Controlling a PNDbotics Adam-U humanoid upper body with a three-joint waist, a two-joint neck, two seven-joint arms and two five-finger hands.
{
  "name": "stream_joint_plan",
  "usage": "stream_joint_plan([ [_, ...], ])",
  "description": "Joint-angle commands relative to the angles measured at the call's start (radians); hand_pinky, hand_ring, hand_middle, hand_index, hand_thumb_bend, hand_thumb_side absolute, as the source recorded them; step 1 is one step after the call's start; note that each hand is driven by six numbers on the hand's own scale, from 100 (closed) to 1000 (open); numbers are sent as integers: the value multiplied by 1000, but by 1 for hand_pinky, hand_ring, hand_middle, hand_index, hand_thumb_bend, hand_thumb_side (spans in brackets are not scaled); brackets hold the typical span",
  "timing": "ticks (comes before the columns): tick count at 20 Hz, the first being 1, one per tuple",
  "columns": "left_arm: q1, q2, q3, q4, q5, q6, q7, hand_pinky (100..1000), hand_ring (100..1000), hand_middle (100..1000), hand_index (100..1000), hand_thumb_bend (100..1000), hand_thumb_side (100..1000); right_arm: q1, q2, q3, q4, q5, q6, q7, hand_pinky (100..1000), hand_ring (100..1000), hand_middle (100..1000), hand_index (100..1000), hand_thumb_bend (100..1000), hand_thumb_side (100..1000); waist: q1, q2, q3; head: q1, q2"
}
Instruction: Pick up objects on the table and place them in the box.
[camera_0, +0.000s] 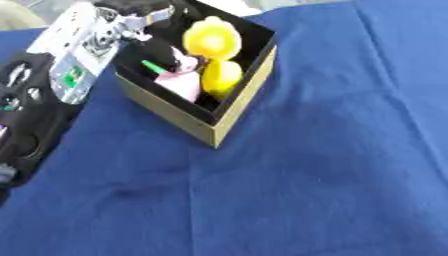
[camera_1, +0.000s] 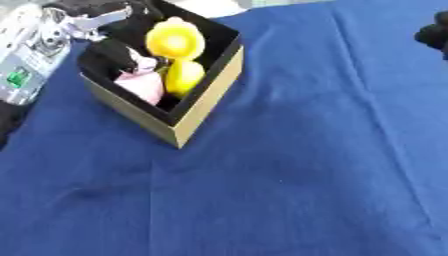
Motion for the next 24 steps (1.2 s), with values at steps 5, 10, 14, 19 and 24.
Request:
stream_joint_plan([
  [5,-18,27,35,-14,20,-23,14,895,888,869,921,343,455,4,-19,-13,-15,-13,6,-2,840,740,650,771,100,690,-11,-50,15,-16,16],
  [10,5,51,51,-120,89,-20,31,882,873,844,900,276,421,17,-21,-19,-15,-16,8,-6,841,740,651,772,100,687,-16,-71,34,-28,28],
  [14,48,84,92,-218,150,-43,79,864,849,807,873,169,391,28,-22,-26,-15,-18,9,-9,841,741,652,772,100,685,-23,-89,51,-44,37],
  [19,161,148,200,-340,225,-90,153,841,821,767,837,100,433,44,-21,-42,-15,-15,5,-21,841,742,654,773,100,683,-37,-102,80,-101,47],
  [24,283,180,320,-462,300,-81,228,836,811,753,829,100,458,56,-11,-57,-15,-7,3,-35,841,743,655,773,100,681,-56,-105,111,-135,47],
])
